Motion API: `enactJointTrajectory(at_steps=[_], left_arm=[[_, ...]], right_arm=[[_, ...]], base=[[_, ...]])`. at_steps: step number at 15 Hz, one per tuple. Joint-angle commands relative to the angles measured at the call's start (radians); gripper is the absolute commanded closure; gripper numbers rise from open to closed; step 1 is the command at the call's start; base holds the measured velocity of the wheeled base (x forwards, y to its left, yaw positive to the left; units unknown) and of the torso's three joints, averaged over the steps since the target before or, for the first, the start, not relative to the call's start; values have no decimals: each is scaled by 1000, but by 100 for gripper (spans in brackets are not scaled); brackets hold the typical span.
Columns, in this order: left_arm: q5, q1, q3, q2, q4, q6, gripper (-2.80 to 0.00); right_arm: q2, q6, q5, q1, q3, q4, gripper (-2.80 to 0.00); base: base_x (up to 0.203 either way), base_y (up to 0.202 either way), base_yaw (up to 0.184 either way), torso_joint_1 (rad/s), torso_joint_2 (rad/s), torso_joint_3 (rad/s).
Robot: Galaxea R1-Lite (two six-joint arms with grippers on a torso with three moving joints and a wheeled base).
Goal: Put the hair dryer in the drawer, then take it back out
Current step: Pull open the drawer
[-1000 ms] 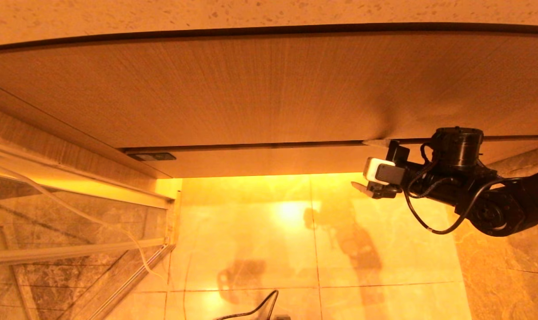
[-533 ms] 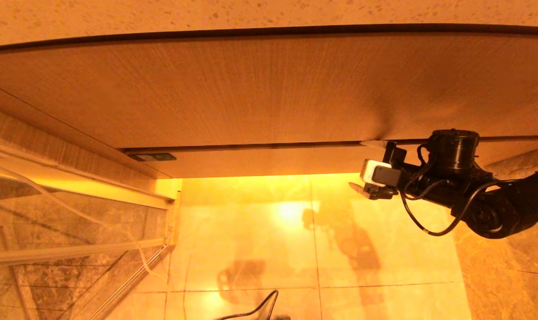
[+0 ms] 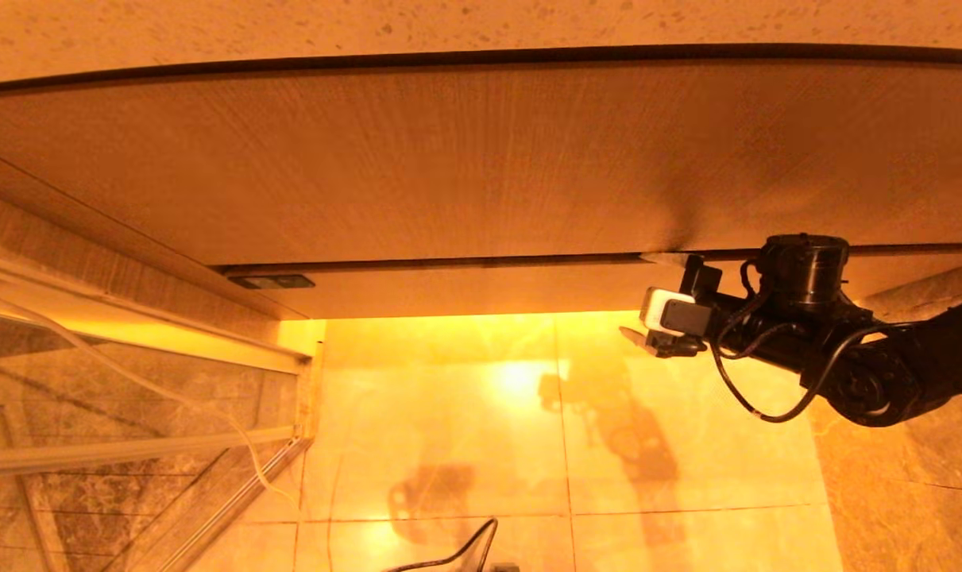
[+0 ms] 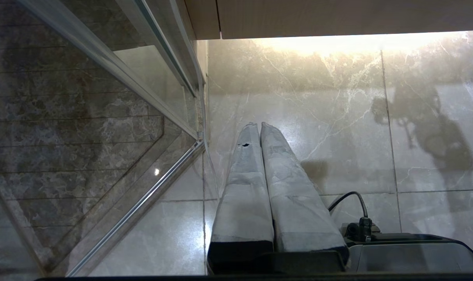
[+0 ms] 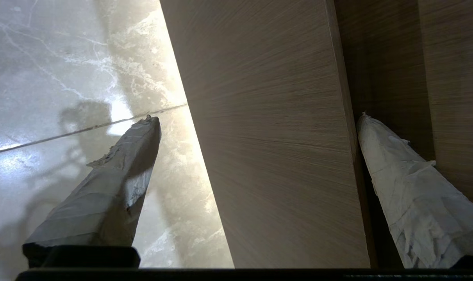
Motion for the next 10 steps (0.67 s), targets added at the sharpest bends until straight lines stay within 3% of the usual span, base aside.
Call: enactJointTrajectory(at_steps=[1,10], left_arm=[[0,0,0,0,0,0,0],[0,0,0,0,0,0,0]], right_arm=[[13,-8,-6,0,8,13,-280],[0,-25,-56,0,8,129,-280]], base=[[0,0,0,0,0,0],[0,0,0,0,0,0]])
